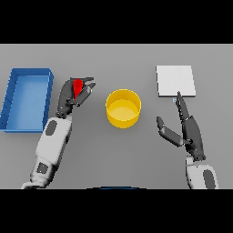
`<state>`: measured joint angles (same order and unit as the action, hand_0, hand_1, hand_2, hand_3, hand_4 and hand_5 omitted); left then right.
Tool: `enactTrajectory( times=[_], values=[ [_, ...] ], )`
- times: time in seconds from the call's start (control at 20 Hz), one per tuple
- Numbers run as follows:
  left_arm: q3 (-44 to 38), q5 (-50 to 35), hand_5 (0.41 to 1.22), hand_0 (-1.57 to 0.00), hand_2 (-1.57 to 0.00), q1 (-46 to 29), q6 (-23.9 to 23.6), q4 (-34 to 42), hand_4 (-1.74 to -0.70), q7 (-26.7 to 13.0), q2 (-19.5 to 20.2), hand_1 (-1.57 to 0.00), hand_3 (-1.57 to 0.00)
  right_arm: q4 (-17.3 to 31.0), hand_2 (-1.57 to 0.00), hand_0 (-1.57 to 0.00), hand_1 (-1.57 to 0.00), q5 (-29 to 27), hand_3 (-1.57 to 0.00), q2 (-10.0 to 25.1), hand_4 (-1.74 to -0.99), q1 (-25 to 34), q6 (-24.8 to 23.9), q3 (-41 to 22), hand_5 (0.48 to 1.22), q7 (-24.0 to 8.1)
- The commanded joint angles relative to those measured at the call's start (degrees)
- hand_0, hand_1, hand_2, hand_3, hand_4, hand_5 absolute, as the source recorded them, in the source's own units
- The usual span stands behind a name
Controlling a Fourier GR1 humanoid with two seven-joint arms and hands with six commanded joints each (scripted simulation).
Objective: Pick up the red beaker and tilt it to pour out 1 green nut into yellow bowl. Pick up the yellow bowl and place it on the metallic measuring scale.
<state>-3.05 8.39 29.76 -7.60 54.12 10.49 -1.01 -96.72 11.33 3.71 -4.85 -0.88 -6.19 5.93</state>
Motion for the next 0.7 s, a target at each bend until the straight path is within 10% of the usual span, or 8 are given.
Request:
enactTrajectory(
  times=[0.0, 0.65],
  values=[
    [0.73, 0.2, 1.103, -1.51, -1.51, -0.4, -0.36, 1.62, -1.68, -0.13, 0.17, -1.51, -1.51, -0.49, 0.0, 0.0, 0.0, 0.69, 0.0, -0.2, -1.263, -0.03, -0.25, -0.54, 0.671, 0.06],
    [16.94, 11.28, 1.114, -1.56, -1.56, 3.43, 4.06, 12.55, -1.73, -13.11, 11.09, -1.56, -1.56, -2.54, 0.0, 0.0, 0.0, 3.42, 0.0, 0.09, -1.243, -0.53, -1.48, -1.42, 0.705, -1.87]
  ],
)
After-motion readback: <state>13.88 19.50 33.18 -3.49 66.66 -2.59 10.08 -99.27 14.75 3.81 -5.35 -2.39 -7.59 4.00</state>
